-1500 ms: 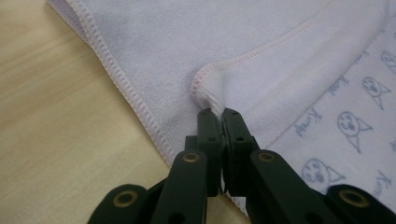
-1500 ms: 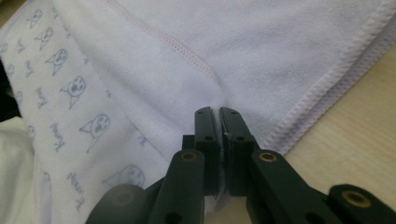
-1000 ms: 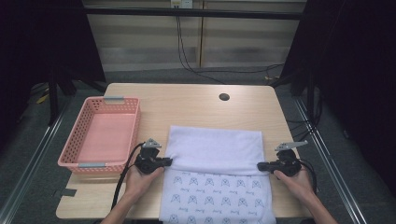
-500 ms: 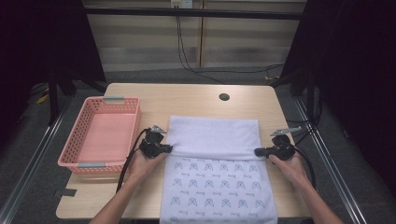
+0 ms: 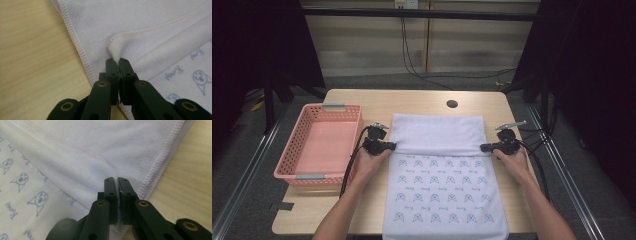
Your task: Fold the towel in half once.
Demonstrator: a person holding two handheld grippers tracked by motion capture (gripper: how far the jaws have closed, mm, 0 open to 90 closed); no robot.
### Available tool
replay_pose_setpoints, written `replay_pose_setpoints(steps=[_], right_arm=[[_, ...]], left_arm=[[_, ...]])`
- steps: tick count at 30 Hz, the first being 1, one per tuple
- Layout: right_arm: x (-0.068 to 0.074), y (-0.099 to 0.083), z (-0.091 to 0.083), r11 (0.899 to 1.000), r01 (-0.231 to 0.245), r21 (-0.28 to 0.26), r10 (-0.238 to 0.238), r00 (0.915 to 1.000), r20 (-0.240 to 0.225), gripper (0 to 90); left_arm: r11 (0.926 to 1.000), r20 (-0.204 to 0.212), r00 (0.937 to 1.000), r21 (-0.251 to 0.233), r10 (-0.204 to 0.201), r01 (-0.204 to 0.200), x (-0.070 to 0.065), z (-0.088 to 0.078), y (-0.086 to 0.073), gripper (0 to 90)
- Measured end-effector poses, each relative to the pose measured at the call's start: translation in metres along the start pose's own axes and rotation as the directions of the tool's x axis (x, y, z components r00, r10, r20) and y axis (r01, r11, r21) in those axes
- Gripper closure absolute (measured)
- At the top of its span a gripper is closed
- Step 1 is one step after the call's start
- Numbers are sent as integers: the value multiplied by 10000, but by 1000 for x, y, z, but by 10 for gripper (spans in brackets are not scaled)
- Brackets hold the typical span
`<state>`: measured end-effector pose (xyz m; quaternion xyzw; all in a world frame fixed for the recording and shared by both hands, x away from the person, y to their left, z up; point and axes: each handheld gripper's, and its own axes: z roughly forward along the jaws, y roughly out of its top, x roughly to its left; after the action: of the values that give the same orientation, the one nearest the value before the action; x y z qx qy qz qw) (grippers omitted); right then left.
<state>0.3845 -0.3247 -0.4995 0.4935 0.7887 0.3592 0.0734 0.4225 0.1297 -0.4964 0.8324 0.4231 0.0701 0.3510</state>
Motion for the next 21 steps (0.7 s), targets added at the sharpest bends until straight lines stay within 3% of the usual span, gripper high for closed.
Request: replay_pose_setpoints(steps=[6, 8, 15, 21], right_arm=[[-6, 9, 6, 10000, -86, -38, 86, 9999, 101, 872], [-12, 10, 8, 9989, -450, -160, 450, 9990, 8, 872], [-14, 20, 13, 9995, -307, -103, 310, 9988, 377, 873], [-19, 21, 17, 9967, -664, -476, 687, 9964, 488, 872]], left_arm=[[10000, -21, 10000, -24, 39, -39, 8, 7, 9, 878], [10000, 17, 10000, -72, -34, 35, 11, 9, 12, 878], [9983, 10, 9987, -284, -509, 509, 17, 18, 20, 877], [9974, 115, 9977, -261, -666, 669, 24, 22, 26, 877]])
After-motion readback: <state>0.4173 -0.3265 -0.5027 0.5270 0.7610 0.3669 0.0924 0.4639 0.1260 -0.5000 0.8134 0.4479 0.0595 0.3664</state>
